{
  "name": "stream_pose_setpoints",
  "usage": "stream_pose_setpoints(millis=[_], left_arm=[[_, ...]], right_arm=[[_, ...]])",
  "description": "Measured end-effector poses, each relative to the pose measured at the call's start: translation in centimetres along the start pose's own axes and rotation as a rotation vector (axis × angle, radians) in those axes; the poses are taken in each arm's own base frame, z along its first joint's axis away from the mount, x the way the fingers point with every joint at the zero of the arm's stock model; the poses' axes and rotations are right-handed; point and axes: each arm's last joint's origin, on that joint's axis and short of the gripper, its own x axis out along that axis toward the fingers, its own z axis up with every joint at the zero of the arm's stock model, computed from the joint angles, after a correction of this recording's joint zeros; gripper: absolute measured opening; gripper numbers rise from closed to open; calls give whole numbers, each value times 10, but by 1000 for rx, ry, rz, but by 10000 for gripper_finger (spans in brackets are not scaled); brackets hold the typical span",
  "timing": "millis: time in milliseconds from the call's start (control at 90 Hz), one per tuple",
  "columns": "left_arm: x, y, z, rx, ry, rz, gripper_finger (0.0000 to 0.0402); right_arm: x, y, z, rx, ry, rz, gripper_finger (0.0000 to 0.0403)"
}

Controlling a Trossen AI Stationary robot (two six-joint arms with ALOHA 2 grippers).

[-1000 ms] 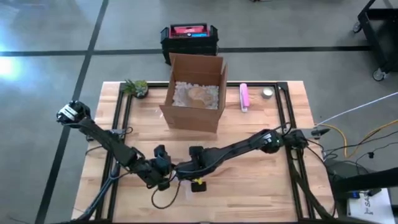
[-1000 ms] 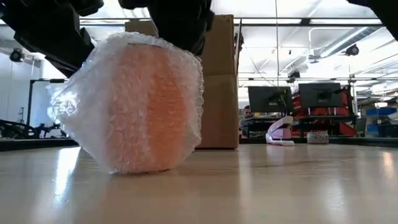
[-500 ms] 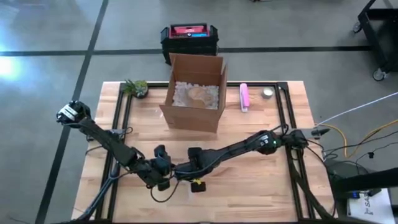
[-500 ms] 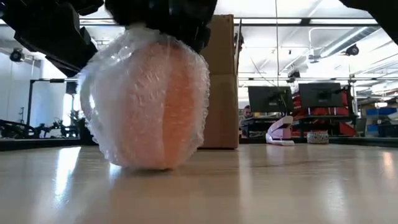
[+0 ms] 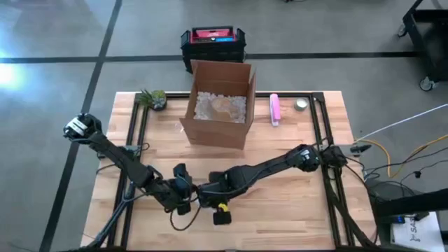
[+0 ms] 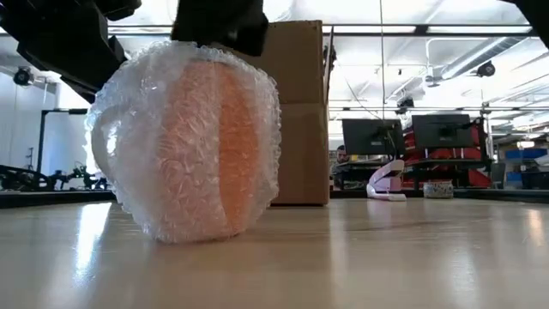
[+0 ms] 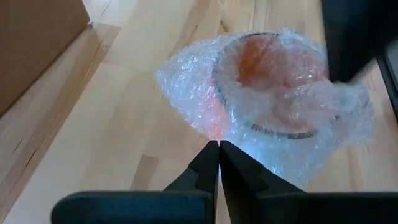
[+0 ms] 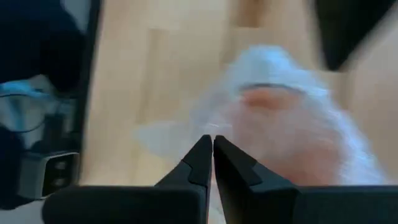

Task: Wrap mug
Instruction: Wrap the orange mug with transparent bubble wrap

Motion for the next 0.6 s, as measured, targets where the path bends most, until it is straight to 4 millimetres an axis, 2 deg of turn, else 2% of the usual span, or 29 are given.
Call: stream_pose_setpoints(millis=[600], left_arm=[[0, 0, 1, -5, -5, -3, 0]], right_arm=[[57, -23, -8, -18, 102, -58, 2]])
